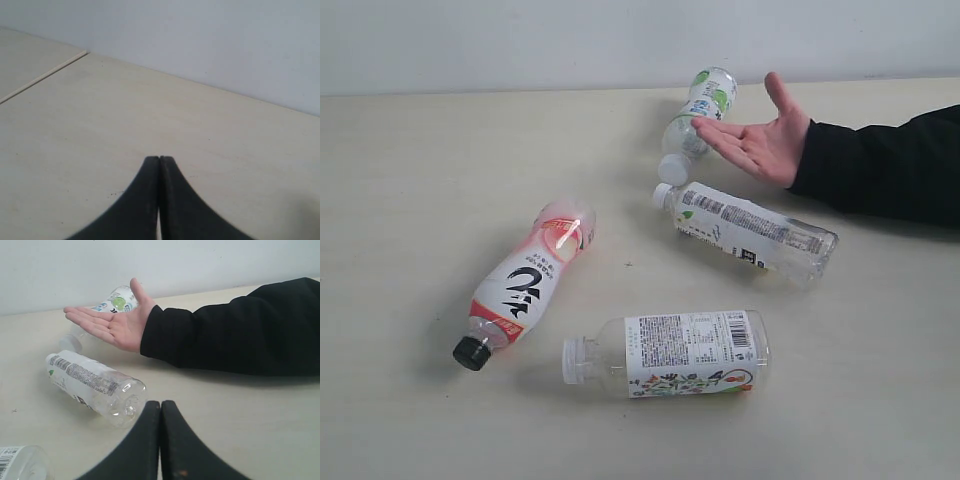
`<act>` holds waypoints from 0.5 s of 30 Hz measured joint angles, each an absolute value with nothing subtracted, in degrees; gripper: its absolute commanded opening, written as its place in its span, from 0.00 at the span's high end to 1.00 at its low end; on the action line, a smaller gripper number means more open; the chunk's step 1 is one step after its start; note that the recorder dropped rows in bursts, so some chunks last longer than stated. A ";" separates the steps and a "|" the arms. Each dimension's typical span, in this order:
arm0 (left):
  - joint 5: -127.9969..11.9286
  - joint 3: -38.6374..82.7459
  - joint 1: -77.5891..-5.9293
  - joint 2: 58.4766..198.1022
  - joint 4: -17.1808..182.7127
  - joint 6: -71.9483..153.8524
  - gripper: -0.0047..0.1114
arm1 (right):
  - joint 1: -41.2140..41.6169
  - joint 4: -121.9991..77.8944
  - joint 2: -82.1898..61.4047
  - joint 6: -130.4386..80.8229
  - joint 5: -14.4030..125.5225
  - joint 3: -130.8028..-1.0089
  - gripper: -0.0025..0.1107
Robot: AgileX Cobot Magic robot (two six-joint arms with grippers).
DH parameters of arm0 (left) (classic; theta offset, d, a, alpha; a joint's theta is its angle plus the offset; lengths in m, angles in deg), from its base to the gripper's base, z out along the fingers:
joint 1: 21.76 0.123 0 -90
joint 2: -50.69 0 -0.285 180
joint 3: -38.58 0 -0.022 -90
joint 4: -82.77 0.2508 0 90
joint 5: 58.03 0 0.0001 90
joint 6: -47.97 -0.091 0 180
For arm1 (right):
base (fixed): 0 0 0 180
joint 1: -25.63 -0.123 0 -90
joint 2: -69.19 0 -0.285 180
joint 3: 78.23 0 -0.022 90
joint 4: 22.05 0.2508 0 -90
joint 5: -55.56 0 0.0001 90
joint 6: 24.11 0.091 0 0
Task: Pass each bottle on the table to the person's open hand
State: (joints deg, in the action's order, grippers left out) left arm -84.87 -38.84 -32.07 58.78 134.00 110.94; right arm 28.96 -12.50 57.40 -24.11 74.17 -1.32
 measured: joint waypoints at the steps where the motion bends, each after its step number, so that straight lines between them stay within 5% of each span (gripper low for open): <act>1: -84.87 -38.84 -32.07 58.78 134.00 110.94 0.96 | 28.96 -12.50 57.40 -24.11 74.17 -1.32 0.98; 15: -84.77 -38.84 -32.07 58.78 148.86 104.66 0.96 | 28.96 -12.50 57.40 -24.11 74.17 -1.32 0.98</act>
